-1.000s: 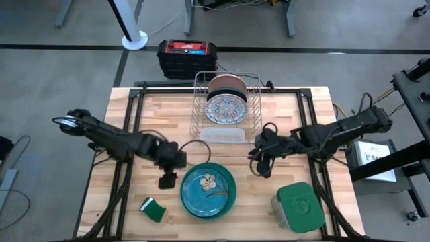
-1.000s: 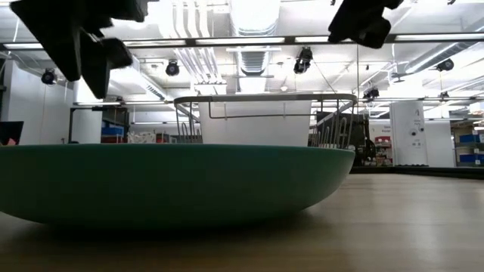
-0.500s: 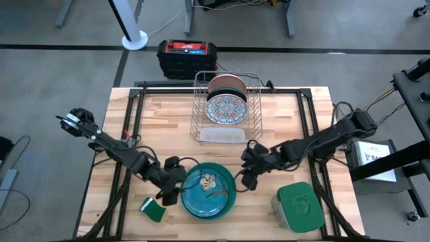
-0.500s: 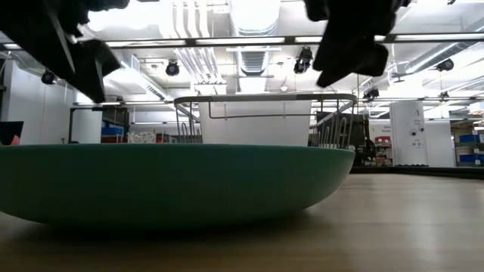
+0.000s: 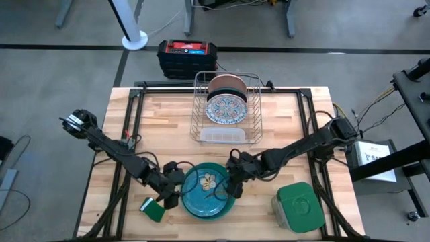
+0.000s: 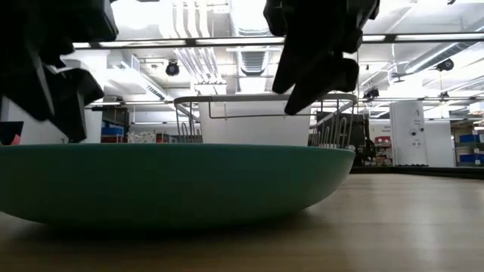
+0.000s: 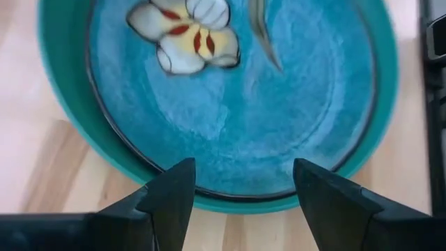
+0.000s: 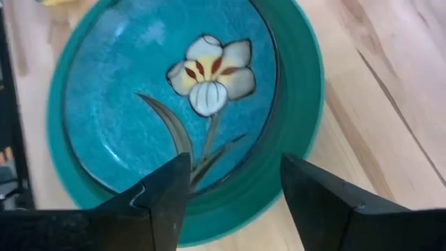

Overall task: Sort dishes
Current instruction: Put the blue plate in the dishwasher rack

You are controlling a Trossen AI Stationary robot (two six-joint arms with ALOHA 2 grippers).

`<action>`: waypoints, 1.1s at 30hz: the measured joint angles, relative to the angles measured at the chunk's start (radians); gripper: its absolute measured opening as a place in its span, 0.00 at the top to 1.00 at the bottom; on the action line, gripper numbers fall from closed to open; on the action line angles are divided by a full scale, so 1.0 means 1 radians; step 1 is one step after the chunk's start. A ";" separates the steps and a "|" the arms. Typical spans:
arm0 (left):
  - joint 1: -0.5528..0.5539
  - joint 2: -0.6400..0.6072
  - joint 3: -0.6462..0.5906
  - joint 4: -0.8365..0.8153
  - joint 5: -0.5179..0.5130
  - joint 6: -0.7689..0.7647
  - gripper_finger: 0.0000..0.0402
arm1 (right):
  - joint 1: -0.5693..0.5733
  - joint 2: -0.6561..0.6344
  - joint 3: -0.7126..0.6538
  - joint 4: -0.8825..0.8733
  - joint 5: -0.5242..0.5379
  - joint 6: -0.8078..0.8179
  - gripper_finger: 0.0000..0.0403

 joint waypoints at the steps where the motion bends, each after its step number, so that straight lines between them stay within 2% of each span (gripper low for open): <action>1: -0.003 0.017 0.008 0.000 0.001 -0.002 0.42 | 0.000 0.009 0.008 0.003 0.000 -0.002 0.45; 17: -0.028 0.342 0.183 -0.012 -0.018 0.021 0.42 | -0.005 0.134 0.063 0.002 -0.001 0.033 0.39; 25: -0.028 0.363 0.210 -0.013 -0.028 0.045 0.42 | -0.011 0.152 0.062 0.001 -0.003 0.044 0.39; 33: -0.028 0.364 0.208 -0.010 -0.042 0.025 0.42 | -0.017 0.204 0.061 0.018 -0.063 0.049 0.41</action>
